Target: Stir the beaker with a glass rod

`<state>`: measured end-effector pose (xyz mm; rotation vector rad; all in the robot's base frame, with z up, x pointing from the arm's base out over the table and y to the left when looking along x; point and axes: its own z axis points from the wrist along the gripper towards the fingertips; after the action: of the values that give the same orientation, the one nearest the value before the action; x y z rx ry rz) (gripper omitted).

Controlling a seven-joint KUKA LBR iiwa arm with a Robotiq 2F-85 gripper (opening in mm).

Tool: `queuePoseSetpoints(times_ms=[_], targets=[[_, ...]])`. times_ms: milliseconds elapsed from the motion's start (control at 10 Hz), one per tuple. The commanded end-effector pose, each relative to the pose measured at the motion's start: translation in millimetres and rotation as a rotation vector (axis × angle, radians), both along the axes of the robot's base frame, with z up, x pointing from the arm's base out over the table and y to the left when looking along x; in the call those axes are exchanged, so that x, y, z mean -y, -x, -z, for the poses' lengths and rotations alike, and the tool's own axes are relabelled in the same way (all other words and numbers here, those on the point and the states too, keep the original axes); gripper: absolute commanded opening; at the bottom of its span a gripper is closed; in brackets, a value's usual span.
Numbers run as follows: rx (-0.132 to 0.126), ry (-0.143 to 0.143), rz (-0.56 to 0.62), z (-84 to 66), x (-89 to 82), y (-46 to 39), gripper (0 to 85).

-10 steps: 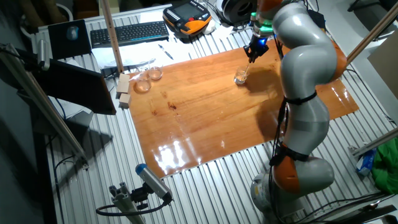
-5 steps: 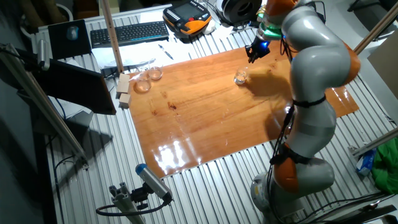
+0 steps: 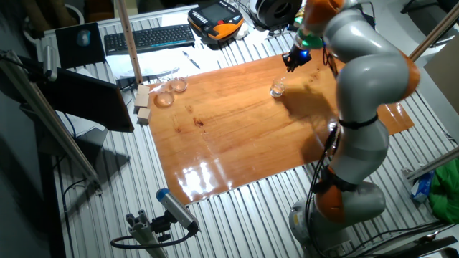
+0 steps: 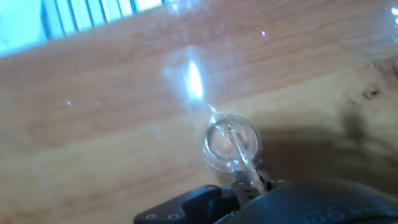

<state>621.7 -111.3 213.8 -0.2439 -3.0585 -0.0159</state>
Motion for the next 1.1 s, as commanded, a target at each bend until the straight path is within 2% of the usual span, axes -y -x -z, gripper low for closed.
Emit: queuePoseSetpoints(times_ms=[0,100,300,400,500,600,700,800,900,1000], targets=[[-0.145,0.011,-0.096,0.6,-0.3,-0.3,0.0],[-0.179,-0.025,-0.063,1.8,-0.4,-0.4,0.0],[-0.215,-0.107,0.045,4.5,-1.7,-0.8,0.0],[-0.208,-0.127,0.069,5.8,-2.4,-1.2,0.0],[-0.145,-0.155,0.106,7.4,-3.0,-1.8,0.0],[-0.072,-0.166,0.128,8.4,-2.9,-1.8,0.0],[0.004,-0.159,0.133,7.8,-2.7,-1.7,0.0],[0.07,-0.129,0.109,6.5,-2.2,-1.7,0.0],[0.121,-0.1,0.081,5.0,-1.8,-1.5,0.0],[0.158,-0.065,0.042,4.0,-1.2,-1.3,0.0]])
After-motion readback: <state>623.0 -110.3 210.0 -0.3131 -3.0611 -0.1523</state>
